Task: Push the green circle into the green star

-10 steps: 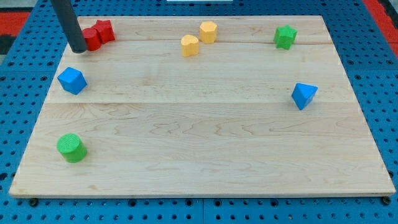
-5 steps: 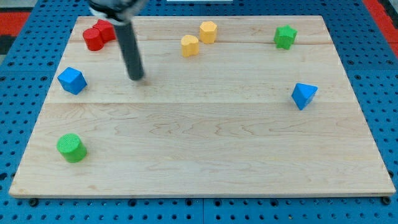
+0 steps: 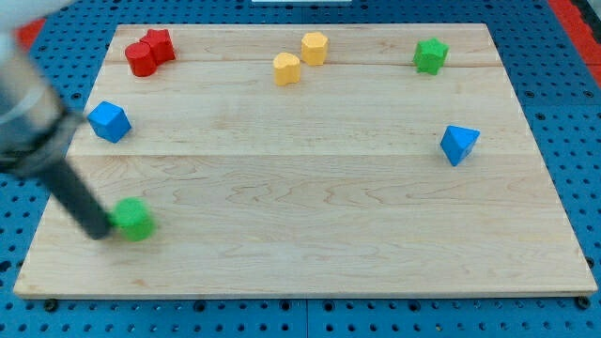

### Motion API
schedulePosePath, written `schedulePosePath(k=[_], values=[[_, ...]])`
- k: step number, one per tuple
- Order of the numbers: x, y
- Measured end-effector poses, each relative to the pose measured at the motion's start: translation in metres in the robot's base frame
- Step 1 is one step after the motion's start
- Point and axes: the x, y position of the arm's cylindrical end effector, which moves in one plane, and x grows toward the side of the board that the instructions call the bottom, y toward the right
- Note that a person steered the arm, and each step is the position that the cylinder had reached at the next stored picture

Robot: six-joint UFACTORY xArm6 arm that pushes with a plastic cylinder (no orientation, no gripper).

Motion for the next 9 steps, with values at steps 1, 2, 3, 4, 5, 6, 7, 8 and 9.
schedulePosePath(k=[1, 2, 3, 4, 5, 6, 7, 8, 9], values=[[0.004, 0.064], [-0.036, 0.103], [-0.072, 0.144], [-0.106, 0.148], [-0.117, 0.135], [-0.143, 0.177], [-0.164, 0.202], [-0.179, 0.169], [-0.184, 0.152]])
